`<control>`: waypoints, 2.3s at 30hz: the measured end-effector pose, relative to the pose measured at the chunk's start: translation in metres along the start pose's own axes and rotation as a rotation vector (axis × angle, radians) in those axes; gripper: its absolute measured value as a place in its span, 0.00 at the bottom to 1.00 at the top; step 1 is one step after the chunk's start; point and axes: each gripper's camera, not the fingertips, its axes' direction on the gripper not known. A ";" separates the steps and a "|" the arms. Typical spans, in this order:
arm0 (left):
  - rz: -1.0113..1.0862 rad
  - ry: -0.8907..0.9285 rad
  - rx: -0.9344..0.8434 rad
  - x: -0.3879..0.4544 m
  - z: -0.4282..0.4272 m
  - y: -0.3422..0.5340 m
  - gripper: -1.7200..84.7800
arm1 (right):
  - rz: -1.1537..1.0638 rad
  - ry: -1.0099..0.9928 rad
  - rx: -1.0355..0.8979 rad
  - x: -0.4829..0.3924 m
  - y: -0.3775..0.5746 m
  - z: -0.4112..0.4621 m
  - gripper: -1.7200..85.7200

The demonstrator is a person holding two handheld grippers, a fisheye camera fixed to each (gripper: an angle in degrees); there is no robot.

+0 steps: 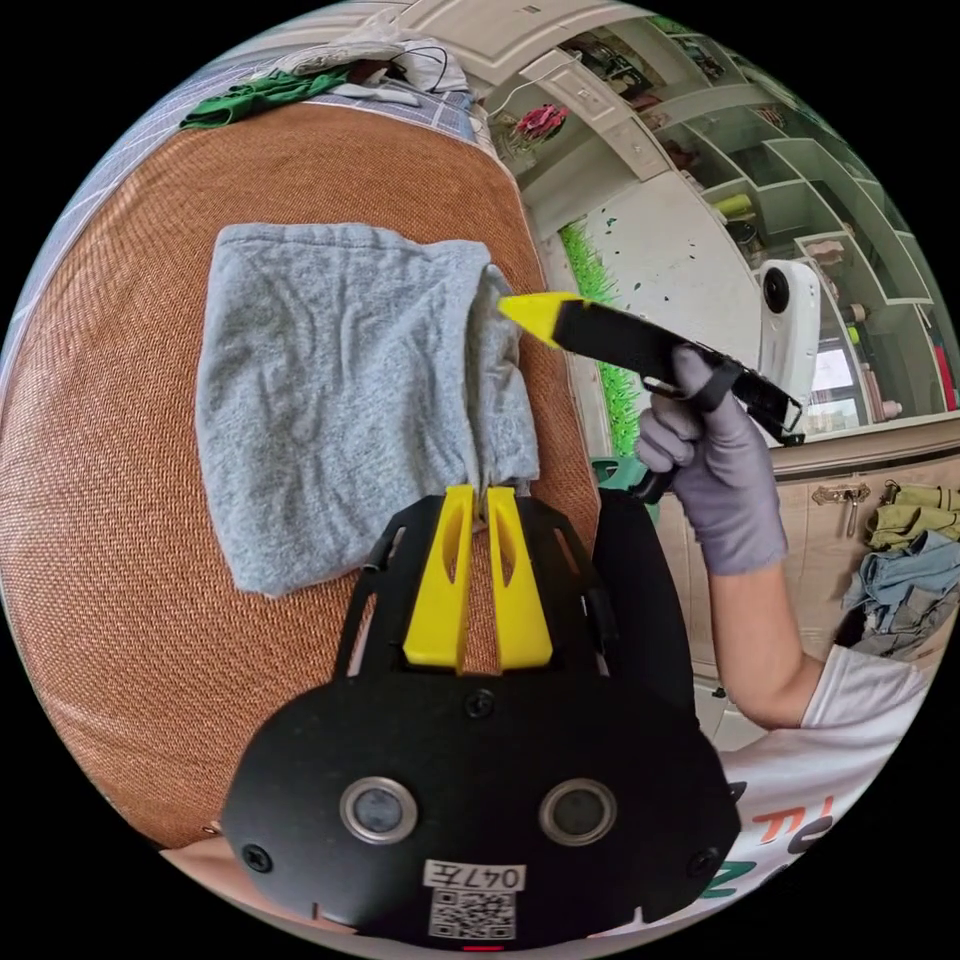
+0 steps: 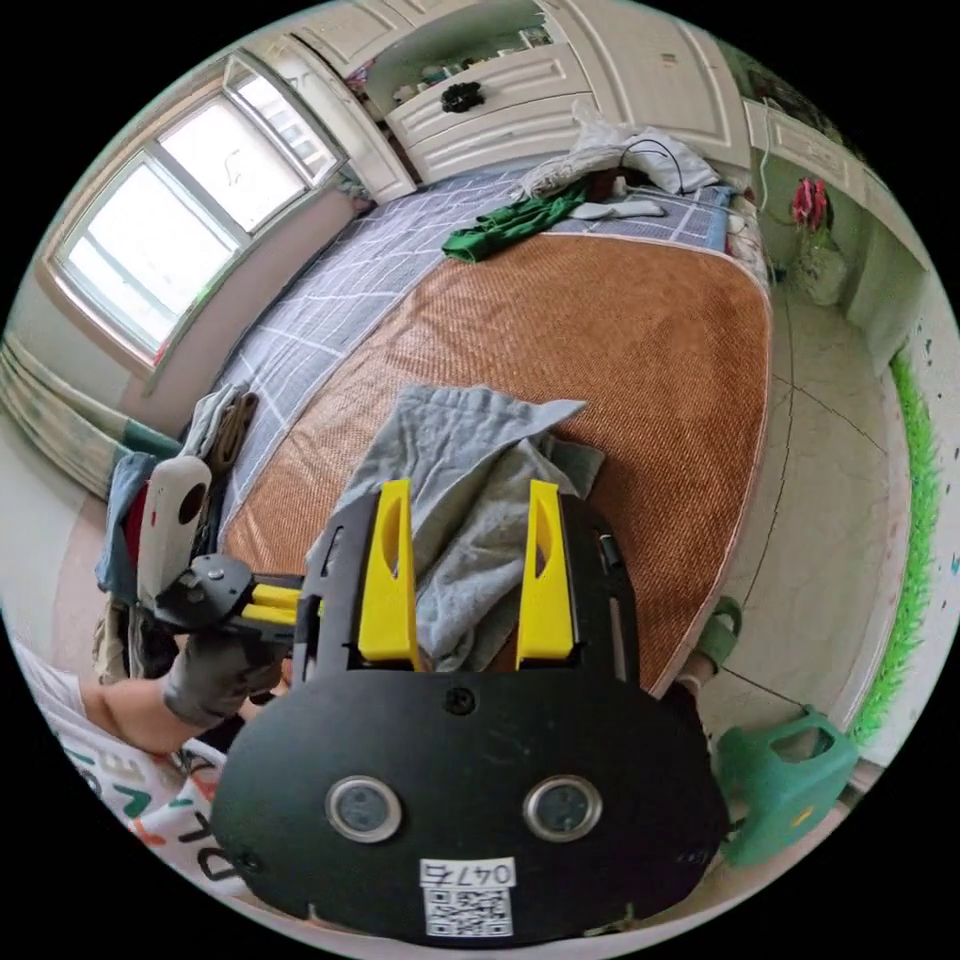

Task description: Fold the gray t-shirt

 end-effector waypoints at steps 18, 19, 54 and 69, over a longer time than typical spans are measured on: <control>0.138 -0.134 0.050 0.043 -0.093 -0.039 0.02 | 0.169 -0.559 0.077 0.099 0.045 0.016 0.02; 0.137 -0.118 -0.014 0.041 -0.064 -0.050 0.02 | 0.212 -0.571 0.066 0.114 0.055 0.026 0.02; -0.068 0.157 0.242 -0.344 -0.071 0.099 0.19 | 0.015 -0.042 -0.217 0.033 0.144 -0.017 0.02; -0.134 0.276 0.214 -0.506 -0.029 0.136 0.17 | 0.131 -0.233 0.066 0.135 0.082 -0.034 0.13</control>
